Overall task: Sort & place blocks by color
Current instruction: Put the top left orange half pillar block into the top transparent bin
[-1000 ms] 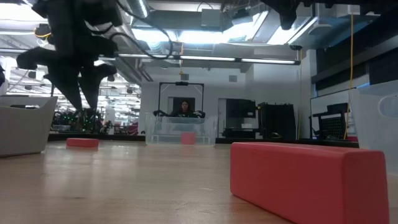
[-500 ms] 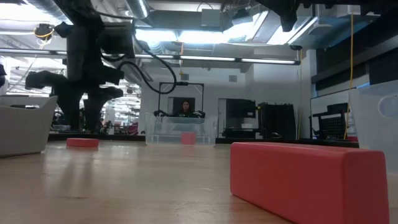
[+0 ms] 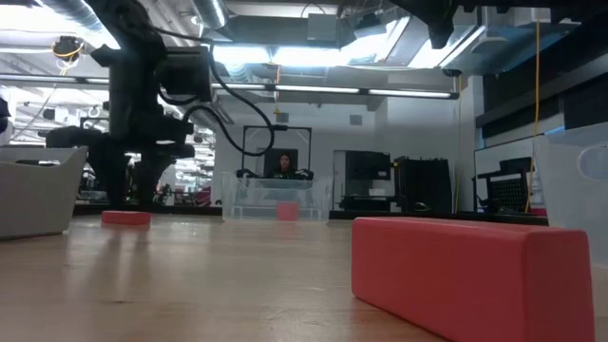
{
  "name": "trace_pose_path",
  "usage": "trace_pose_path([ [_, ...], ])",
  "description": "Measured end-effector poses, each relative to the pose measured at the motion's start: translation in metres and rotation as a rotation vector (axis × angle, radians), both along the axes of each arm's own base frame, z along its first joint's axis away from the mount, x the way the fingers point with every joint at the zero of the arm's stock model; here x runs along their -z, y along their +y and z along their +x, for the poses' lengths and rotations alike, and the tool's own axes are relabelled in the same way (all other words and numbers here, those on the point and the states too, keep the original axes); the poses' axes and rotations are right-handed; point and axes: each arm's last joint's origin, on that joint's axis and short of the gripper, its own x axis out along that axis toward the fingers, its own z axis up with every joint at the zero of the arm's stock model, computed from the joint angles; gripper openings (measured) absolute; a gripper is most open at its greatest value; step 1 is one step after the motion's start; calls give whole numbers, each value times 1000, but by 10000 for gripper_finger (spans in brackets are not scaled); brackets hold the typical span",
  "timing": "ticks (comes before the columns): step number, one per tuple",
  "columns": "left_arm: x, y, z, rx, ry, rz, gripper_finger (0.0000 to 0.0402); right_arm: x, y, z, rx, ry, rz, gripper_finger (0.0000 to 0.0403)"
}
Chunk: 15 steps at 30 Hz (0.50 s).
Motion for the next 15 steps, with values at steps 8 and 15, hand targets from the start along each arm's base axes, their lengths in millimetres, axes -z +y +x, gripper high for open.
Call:
trace_pose_path([
  [8,1,0,1,-10,1,6,166,0,0,0,0,4,0,245],
  [15,1,1,-2,-15,24,-3,166,0,0,0,-1,4,-3,245],
])
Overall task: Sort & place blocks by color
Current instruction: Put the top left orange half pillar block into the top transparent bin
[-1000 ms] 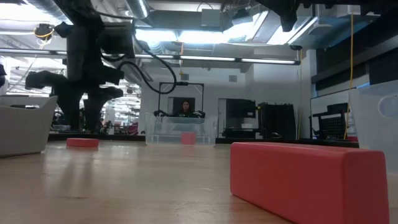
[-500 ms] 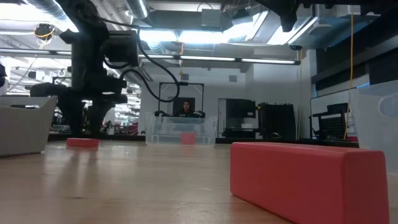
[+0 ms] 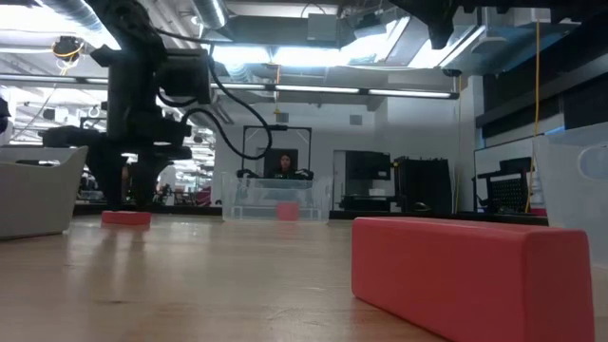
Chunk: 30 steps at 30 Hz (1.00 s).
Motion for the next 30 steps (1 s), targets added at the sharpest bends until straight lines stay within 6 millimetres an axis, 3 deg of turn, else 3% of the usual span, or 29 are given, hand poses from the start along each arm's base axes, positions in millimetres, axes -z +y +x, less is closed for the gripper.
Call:
trace_pose_path([
  [11,3,2,1,-4,7,-13,186,0,0,0,-2,0,26,245],
  [30,20,3,8,4,72,-28,186,0,0,0,-3,-1,29,245],
])
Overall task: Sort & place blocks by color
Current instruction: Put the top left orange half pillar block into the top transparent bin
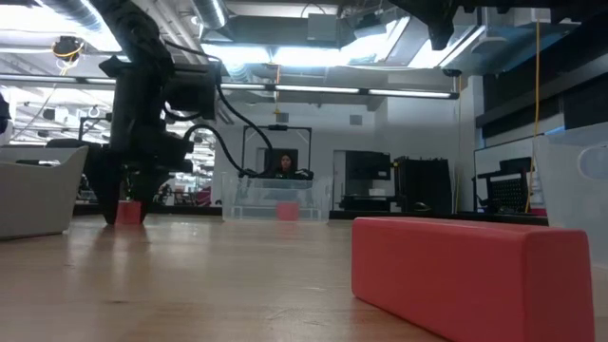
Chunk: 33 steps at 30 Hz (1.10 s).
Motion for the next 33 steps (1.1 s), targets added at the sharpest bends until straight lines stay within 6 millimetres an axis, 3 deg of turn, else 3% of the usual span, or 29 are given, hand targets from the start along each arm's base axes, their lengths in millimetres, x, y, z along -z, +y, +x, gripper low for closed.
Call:
trace_pose_path([
  [8,0,0,0,31,-1,-4,154,0,0,0,0,0,0,245],
  [16,-6,1,6,22,-12,15,51,0,0,0,0,0,0,245],
  [24,-18,2,16,-39,-52,3,47,0,0,0,-3,-1,0,245],
  [28,-42,6,24,-123,-147,-27,47,0,0,0,-3,-1,-2,245],
  [33,-97,10,35,-250,-470,-44,47,0,0,0,-3,0,-4,245],
])
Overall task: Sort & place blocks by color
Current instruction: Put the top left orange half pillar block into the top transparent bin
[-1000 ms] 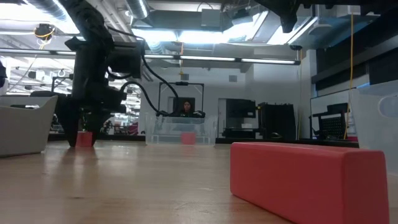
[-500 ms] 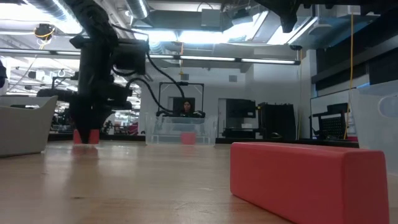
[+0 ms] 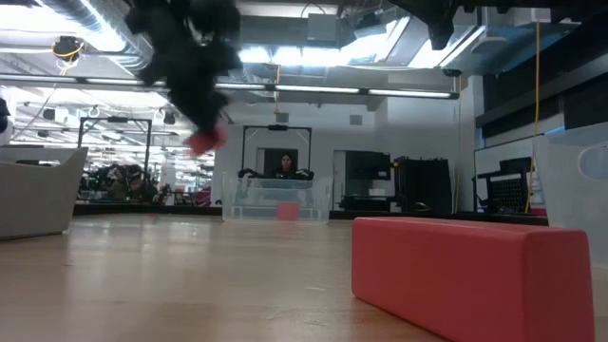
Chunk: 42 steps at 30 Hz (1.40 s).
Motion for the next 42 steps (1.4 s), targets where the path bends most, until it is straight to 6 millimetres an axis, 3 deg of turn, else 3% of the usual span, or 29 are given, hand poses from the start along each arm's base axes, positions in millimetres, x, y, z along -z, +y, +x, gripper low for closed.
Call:
trace_pose_path([
  [4,-46,-1,1,-144,-394,-29,47,0,0,0,0,0,-1,245],
  [8,-78,-10,-3,-219,-759,-128,47,0,0,0,0,1,-2,245],
  [15,-91,-43,-3,-203,-1114,-271,47,0,0,0,0,2,-3,245],
  [21,-80,-72,3,-212,-1186,-301,47,0,0,0,0,2,-4,245],
  [26,-71,-85,9,-239,-1178,-285,48,0,0,0,2,2,-28,245],
  [42,-69,-88,11,-229,-1179,-288,50,0,0,0,1,2,-25,245],
])
